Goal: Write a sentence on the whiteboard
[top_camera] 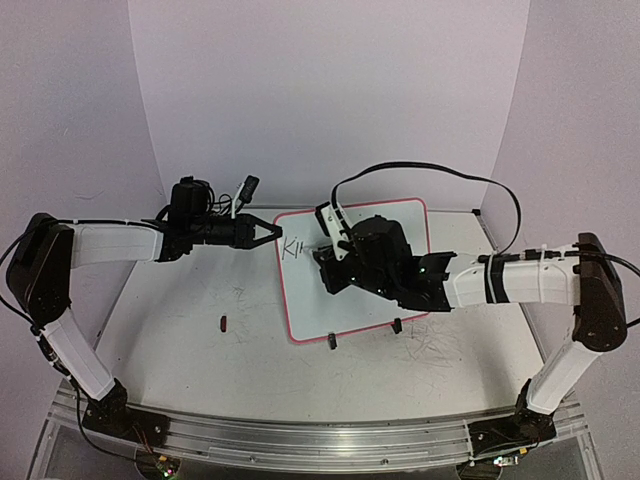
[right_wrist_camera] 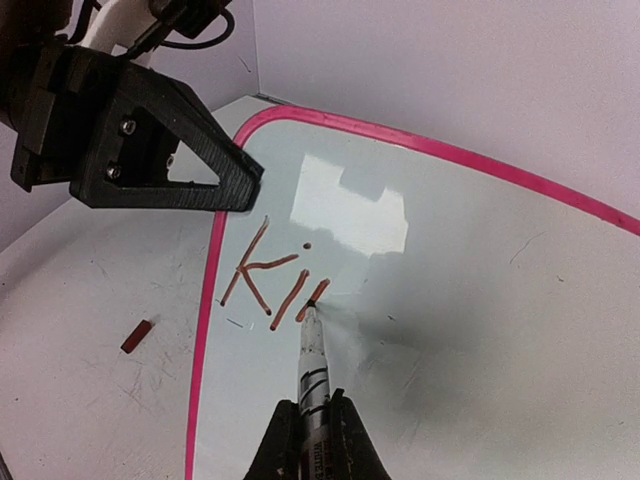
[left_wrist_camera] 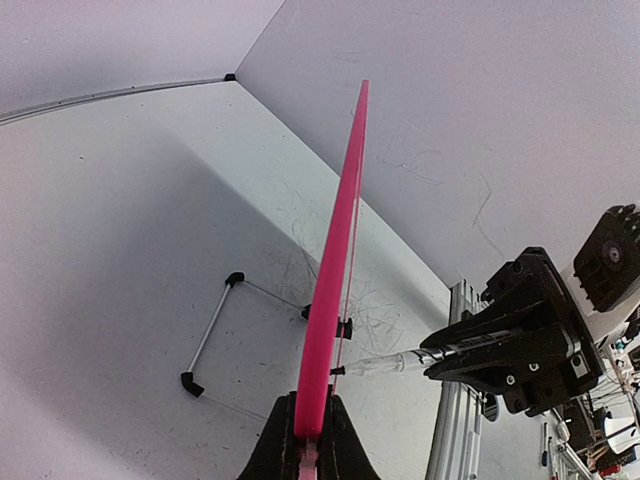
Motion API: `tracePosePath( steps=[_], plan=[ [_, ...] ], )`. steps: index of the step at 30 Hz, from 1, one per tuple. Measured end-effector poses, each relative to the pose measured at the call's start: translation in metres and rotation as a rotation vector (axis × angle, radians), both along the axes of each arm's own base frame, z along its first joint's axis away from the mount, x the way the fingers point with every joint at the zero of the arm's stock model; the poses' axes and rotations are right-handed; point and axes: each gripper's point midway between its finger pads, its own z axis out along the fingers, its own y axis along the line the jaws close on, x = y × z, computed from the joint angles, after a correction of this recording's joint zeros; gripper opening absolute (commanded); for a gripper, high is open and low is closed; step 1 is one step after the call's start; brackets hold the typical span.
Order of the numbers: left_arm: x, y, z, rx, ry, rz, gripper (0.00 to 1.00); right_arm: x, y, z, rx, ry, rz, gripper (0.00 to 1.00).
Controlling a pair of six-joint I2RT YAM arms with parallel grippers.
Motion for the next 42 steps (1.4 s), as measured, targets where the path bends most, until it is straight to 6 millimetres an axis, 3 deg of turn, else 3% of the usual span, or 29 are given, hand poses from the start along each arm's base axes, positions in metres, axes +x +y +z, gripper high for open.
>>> tracePosePath(
  steps=[24,42],
  plan=[
    [0.0,0.0,0.0,0.0,0.0,0.0,0.0,0.01,-0.007,0.01,0.023,-0.023,-0.062,0.0],
    [0.0,0.0,0.0,0.001,0.001,0.001,0.0,-0.001,-0.014,-0.01,0.023,0.036,-0.047,0.0]
  ],
)
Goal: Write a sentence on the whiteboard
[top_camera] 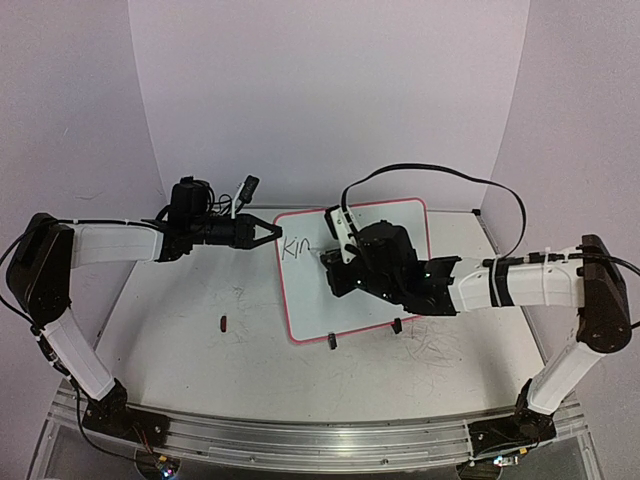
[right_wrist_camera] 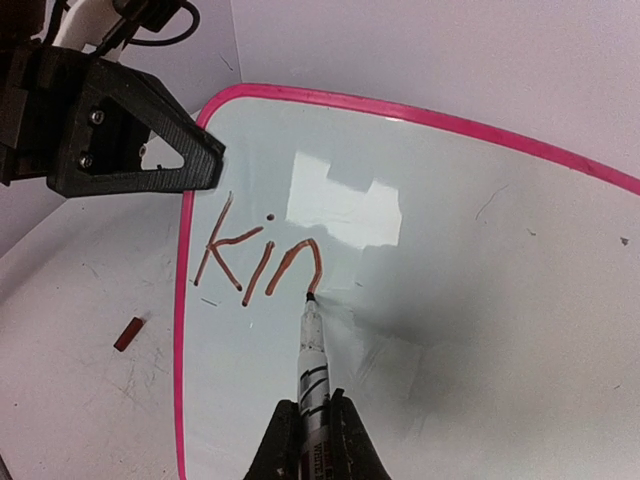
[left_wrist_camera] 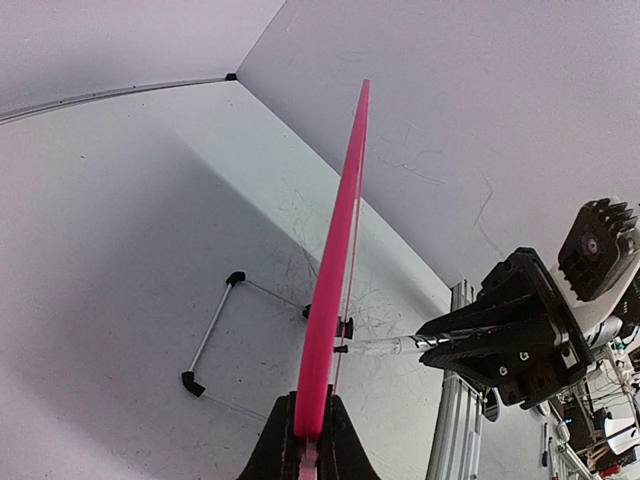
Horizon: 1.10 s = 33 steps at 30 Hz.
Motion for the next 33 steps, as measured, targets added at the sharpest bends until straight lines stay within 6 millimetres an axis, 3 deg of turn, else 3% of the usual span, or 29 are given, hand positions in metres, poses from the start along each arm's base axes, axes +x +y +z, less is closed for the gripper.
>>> tracePosePath(
  steps=[13,20,33],
  plan=[
    [0.0,0.0,0.0,-0.001,-0.001,-0.002,0.0,-0.002,-0.001,0.001,0.006,0.009,0.007,0.0],
    [-0.001,0.0,0.001,-0.001,-0.002,-0.003,0.0,0.002,-0.011,0.018,0.046,0.002,-0.018,0.0],
    [-0.001,-0.001,0.001,-0.002,-0.003,-0.005,0.0,0.007,-0.016,0.017,0.047,0.006,-0.039,0.0]
  ],
)
